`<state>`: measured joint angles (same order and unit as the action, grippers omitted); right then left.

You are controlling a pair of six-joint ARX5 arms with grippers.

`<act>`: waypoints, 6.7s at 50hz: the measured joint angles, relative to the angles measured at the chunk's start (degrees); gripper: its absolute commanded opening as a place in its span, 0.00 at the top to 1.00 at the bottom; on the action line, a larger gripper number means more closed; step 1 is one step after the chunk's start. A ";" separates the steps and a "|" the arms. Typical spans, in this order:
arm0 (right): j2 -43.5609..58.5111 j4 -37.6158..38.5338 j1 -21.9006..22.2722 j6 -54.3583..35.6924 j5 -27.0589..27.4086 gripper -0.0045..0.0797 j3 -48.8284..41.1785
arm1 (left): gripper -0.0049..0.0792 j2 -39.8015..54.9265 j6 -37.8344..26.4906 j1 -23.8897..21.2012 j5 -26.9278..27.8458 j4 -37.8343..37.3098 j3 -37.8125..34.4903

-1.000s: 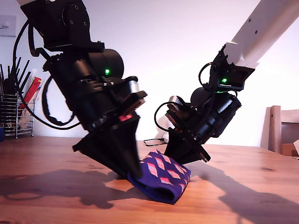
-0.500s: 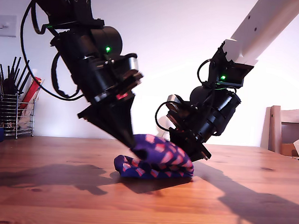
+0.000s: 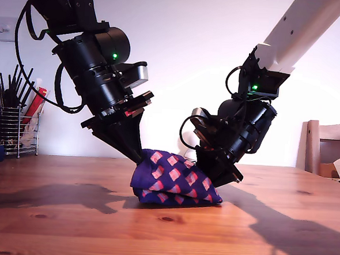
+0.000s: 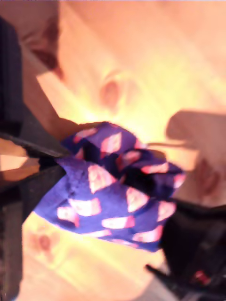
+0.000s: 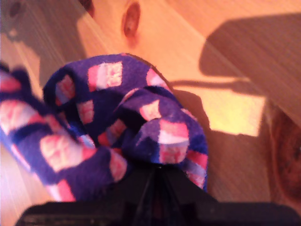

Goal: Fold the socks in front of you. After folding them, place them to the left side.

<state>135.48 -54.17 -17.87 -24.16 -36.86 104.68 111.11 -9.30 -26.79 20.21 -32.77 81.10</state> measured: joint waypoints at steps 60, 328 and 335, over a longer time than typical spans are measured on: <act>-1.36 -4.66 -0.52 0.35 4.61 0.74 2.69 | 0.97 9.62 -0.22 0.68 2.34 3.39 1.11; -1.64 -20.00 -5.86 7.72 17.64 0.61 11.61 | 0.97 9.66 -2.93 -3.80 2.40 -6.14 2.36; -1.62 -20.02 -5.86 7.69 17.92 0.61 11.61 | 0.97 9.66 -2.95 -3.80 2.49 -6.14 2.36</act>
<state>133.86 -74.19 -23.73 -16.47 -18.94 116.29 120.77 -12.25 -30.59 22.70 -38.92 83.46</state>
